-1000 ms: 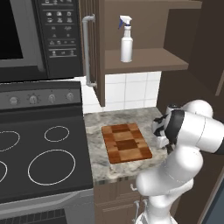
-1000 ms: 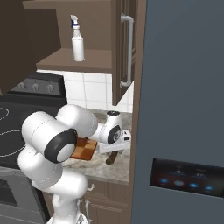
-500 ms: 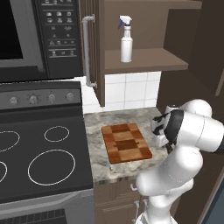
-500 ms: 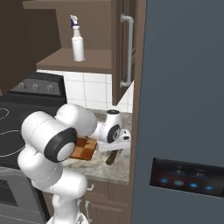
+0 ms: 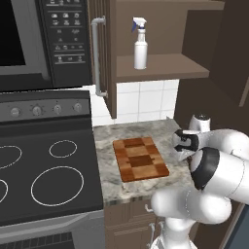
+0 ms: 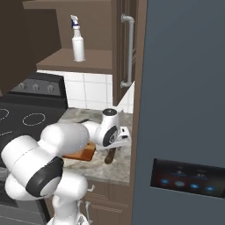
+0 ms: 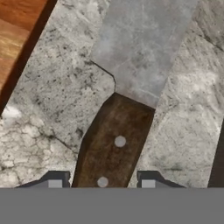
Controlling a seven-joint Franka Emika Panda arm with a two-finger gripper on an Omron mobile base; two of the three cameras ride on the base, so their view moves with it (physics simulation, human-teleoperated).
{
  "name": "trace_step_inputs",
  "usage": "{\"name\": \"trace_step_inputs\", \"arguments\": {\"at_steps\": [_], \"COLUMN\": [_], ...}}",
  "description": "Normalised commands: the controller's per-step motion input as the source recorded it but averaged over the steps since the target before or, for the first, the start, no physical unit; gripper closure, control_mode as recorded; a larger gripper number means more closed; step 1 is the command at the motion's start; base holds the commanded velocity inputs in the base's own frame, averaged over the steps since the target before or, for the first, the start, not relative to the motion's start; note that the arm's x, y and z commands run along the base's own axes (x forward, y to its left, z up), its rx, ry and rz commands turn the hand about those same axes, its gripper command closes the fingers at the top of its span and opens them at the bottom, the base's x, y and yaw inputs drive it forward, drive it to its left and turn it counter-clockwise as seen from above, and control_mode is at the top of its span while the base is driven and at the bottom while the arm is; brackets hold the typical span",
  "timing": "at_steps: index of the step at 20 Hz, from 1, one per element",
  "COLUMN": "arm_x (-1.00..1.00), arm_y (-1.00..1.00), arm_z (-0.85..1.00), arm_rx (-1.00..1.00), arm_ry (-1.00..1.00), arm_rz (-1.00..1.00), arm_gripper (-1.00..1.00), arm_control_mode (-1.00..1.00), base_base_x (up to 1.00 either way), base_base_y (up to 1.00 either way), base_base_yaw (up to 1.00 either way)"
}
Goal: Move the cutting board and knife to the sink. Then move spray from the cabinet to the counter.
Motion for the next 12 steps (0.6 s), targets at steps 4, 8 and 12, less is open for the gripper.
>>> {"name": "trace_step_inputs", "arguments": {"at_steps": [4, 8, 12], "arm_x": [-0.23, -0.32, -0.34], "arm_y": [0.07, 0.31, 0.12], "arm_z": [0.54, 0.64, 0.75], "arm_rx": [0.00, -0.01, -0.07], "arm_ry": [-0.11, -0.11, 0.02], "arm_rz": [0.00, 0.00, 0.03], "arm_gripper": [1.00, 1.00, 1.00], "arm_control_mode": [-1.00, -1.00, -1.00], "base_base_x": [0.00, 0.00, 0.00], "base_base_y": [0.00, 0.00, 0.00], "base_base_yaw": [0.00, 0.00, 0.00]}}
